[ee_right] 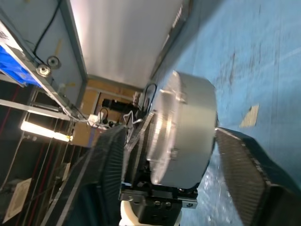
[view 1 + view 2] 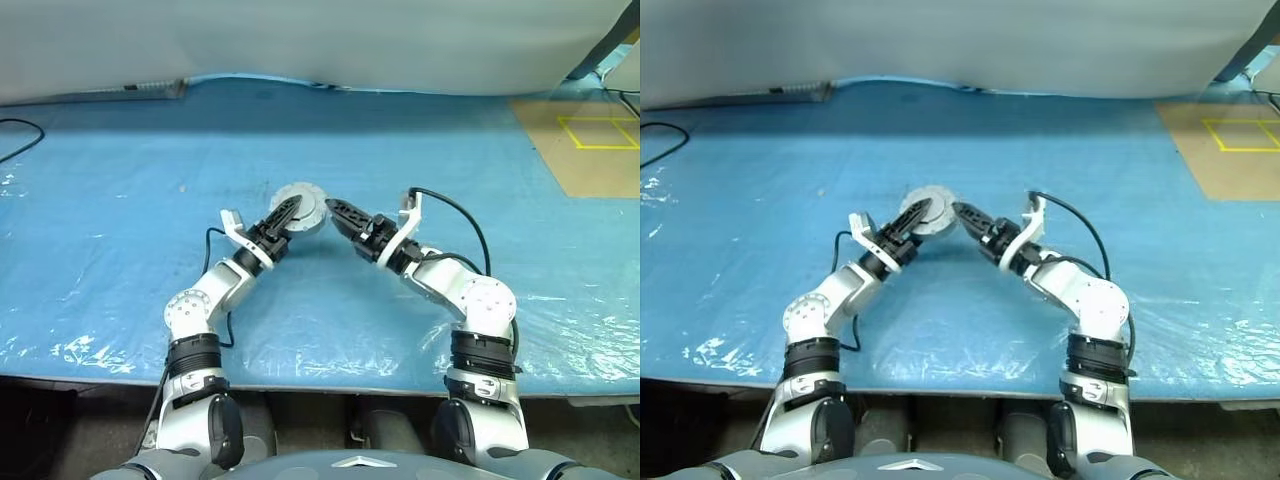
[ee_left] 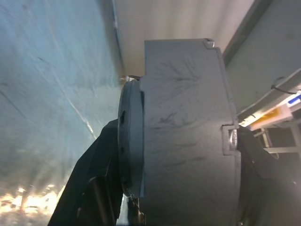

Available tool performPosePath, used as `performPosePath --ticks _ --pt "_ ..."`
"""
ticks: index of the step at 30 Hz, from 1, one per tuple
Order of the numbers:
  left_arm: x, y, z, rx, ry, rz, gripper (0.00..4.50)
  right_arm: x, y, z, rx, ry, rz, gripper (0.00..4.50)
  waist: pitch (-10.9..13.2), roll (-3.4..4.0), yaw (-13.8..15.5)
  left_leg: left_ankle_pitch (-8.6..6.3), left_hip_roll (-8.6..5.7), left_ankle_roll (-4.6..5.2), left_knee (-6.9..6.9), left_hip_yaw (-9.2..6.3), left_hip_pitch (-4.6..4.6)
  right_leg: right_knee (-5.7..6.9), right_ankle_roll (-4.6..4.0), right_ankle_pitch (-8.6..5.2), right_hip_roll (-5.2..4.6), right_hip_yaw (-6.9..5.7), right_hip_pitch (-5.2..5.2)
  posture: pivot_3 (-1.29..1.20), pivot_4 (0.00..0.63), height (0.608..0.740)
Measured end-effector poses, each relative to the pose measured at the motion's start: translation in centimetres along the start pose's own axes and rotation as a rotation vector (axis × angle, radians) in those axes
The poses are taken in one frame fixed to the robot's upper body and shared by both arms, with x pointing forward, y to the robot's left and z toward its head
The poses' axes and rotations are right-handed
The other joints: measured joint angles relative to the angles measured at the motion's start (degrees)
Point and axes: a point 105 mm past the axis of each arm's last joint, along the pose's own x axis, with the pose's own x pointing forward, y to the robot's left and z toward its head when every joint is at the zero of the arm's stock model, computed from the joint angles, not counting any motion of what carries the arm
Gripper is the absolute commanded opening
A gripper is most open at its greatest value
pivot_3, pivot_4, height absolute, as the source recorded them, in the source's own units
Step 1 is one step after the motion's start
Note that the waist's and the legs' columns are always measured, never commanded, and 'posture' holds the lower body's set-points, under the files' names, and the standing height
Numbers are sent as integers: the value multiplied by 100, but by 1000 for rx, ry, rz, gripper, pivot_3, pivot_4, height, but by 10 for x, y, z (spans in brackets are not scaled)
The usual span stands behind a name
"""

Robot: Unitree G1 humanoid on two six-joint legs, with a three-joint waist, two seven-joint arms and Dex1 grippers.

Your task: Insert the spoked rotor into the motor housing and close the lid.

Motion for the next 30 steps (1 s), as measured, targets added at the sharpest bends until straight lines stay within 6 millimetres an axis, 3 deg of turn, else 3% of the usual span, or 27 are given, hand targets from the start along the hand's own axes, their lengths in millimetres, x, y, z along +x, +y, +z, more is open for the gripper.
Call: performPosePath --ticks 2,5,9,12,16,21,30 --pt "4 3 6 23 -4 28 2373 -7 -7 10 -61 -43 -43 4500 0 -1 19 0 0 0 4 -2 3 -1 3 2 -1 -1 0 0 150 740" --pt "14 5 15 66 0 72 2373 -23 -29 17 -279 -58 -183 4500 1 -2 97 0 -3 0 8 -6 -1 -4 5 3 -1 -4 -1 0 150 740" --pt "28 10 21 102 14 113 2373 -29 -42 15 -562 -63 -262 4500 2 -3 111 0 -3 0 7 -7 -5 -2 5 3 -1 -6 -5 0 150 740" --pt "44 22 27 171 29 208 2373 -30 -49 0 -930 12 -269 4500 4 -8 122 0 -7 0 18 -12 -9 -3 14 7 -3 -6 -5 0 150 740" --pt "58 33 28 208 30 263 2373 -28 -56 -22 -1190 73 -232 4500 15 -26 106 0 -16 1 18 -17 -11 -4 16 9 -6 -2 -6 0 150 740" --pt "72 40 26 273 23 317 2373 -29 -60 -28 -1328 64 -209 4500 28 -47 105 0 -23 2 21 -27 -14 -1 14 11 -9 -3 -6 0 150 740" --pt "82 38 40 367 -101 385 2373 -31 -67 -34 -1333 86 -223 4500 31 -52 104 0 -24 3 28 -31 -15 3 8 13 -10 -2 -5 0 150 740"
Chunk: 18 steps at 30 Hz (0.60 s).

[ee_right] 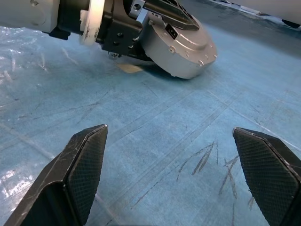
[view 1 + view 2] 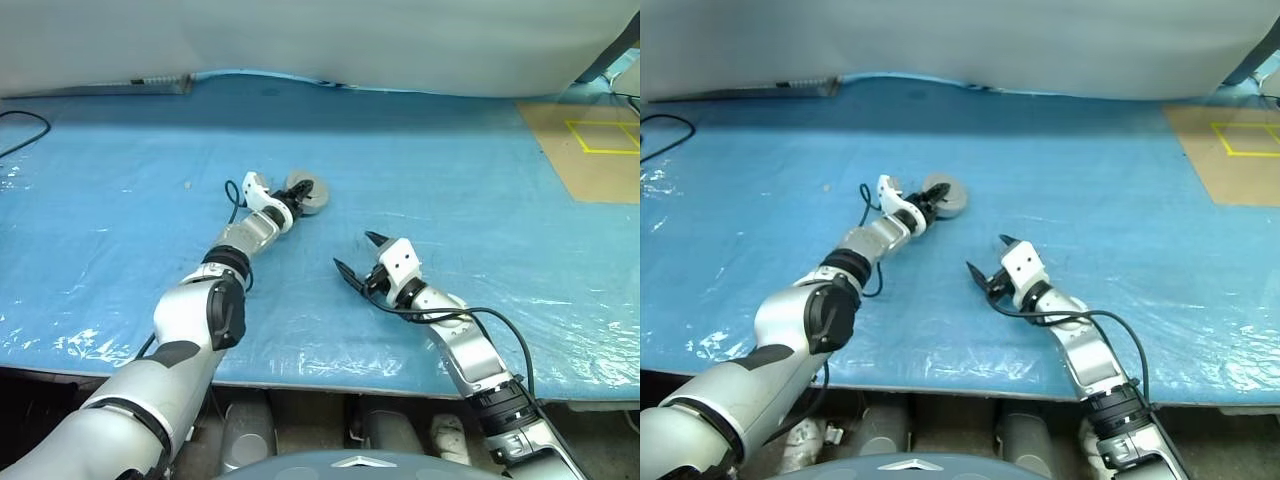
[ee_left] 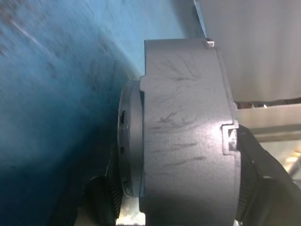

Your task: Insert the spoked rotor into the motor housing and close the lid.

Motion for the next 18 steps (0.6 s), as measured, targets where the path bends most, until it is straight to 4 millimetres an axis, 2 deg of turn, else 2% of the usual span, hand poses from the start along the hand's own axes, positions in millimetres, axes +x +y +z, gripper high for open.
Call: performPosePath --ticks 2,8,15,18 --pt "1 2 7 -2 -38 37 2373 0 1 -1 -2 5 5 4500 0 0 0 0 1 0 2 0 0 1 -1 1 0 0 0 0 150 740" --pt "0 4 14 23 -54 65 4450 0 6 -4 14 14 15 4500 0 0 3 0 0 0 4 0 9 2 -3 1 -3 0 12 0 150 740" --pt "-9 13 20 87 -7 48 4483 1 11 -4 46 22 37 4500 -2 2 -31 0 8 1 3 4 25 3 -35 -11 0 1 33 0 150 740" --pt "-22 25 23 219 47 16 4483 0 16 -3 67 28 69 4500 -6 5 -70 -1 11 2 -4 15 56 1 -42 -14 -1 5 58 0 150 740"
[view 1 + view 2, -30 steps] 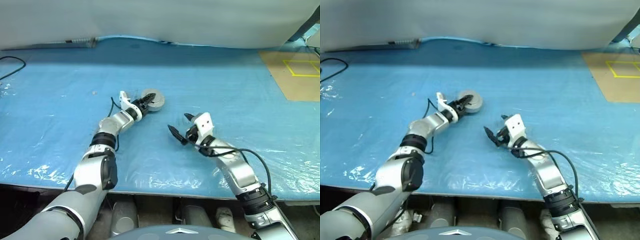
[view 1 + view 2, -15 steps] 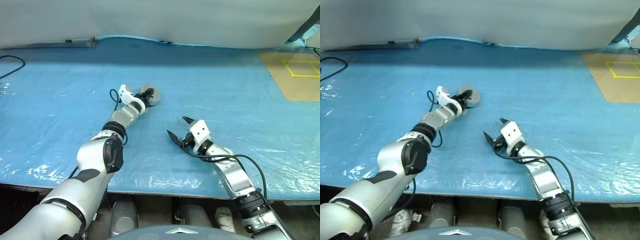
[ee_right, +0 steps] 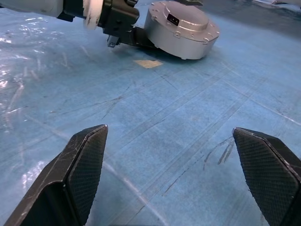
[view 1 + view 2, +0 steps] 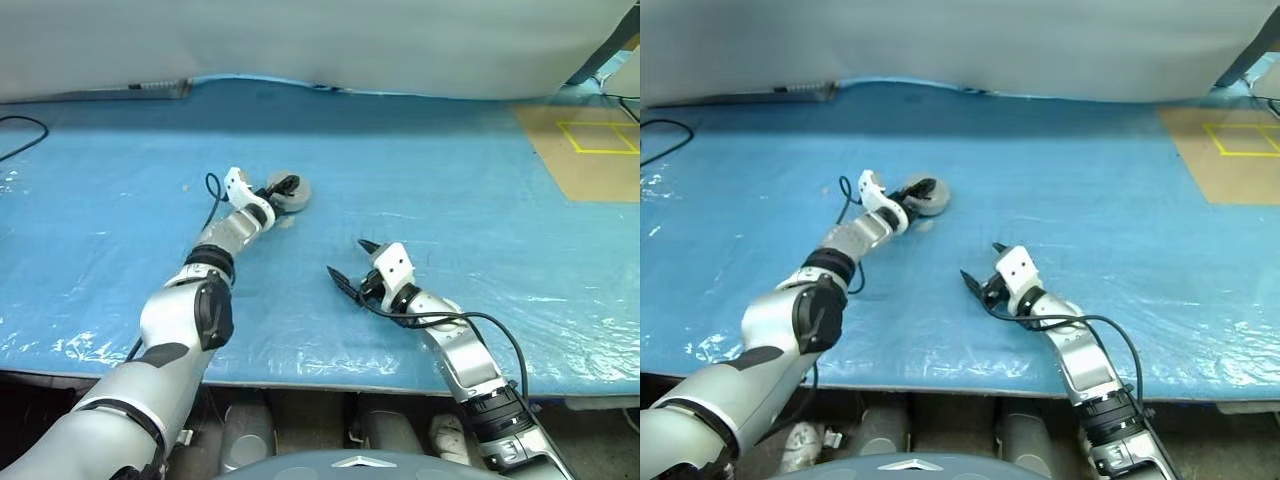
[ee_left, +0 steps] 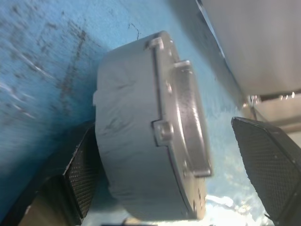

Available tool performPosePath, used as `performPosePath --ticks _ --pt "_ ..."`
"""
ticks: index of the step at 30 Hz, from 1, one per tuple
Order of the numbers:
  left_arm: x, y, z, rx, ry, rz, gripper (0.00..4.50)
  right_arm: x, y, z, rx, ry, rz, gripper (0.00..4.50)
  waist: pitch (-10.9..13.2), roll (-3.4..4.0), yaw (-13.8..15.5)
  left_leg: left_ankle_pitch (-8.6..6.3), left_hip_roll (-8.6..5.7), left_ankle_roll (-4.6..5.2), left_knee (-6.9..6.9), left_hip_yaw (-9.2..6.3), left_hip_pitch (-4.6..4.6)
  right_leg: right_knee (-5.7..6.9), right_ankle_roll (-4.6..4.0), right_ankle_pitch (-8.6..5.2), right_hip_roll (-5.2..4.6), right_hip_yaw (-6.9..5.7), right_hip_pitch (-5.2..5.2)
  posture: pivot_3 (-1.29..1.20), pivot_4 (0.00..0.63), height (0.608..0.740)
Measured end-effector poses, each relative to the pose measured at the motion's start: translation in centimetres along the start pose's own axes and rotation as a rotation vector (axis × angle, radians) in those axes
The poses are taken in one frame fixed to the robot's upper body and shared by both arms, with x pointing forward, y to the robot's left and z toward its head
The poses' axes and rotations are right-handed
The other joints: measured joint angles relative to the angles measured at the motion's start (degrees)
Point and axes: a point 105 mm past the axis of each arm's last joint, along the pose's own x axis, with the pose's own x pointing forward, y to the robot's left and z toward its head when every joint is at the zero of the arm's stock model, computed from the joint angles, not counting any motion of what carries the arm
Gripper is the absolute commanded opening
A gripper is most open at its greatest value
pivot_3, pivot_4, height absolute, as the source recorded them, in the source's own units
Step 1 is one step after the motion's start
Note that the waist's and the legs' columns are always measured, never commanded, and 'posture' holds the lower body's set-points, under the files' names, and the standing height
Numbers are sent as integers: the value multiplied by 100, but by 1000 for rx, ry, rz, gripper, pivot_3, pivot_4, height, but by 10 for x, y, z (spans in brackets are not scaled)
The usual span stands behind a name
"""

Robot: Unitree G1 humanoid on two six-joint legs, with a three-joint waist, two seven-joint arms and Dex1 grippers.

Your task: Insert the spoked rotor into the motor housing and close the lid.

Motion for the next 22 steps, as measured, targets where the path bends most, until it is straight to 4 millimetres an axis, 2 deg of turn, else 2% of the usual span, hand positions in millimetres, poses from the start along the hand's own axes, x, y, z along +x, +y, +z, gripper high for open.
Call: performPosePath --ticks 4,7,11,16,22 --pt "-29 22 -11 343 94 -47 4483 -4 2 -4 54 18 13 4500 -10 7 -79 -2 14 2 -39 26 88 -11 -23 -18 -1 3 59 0 150 740" --pt "-60 28 -29 609 113 -117 4483 -8 -2 -8 63 28 -3 4500 -26 31 -97 -3 23 1 -54 33 88 -13 -33 -30 1 -1 54 0 150 740" --pt "-91 27 -48 811 35 -153 4483 -10 -9 -7 84 14 -57 4500 -29 37 -87 -4 23 3 -60 35 65 -16 -29 -37 1 -4 35 0 150 740" --pt "-109 24 -56 936 -65 -151 4483 -17 -14 -12 99 7 -118 4500 -27 34 -70 -4 23 4 -60 34 57 -23 -2 -52 1 -6 13 0 150 740" --pt "-113 16 -57 980 -117 -138 4483 -21 -15 -16 110 12 -135 4500 -27 34 -102 -3 27 1 -61 35 6 -12 -23 -39 13 -2 -37 0 150 740"
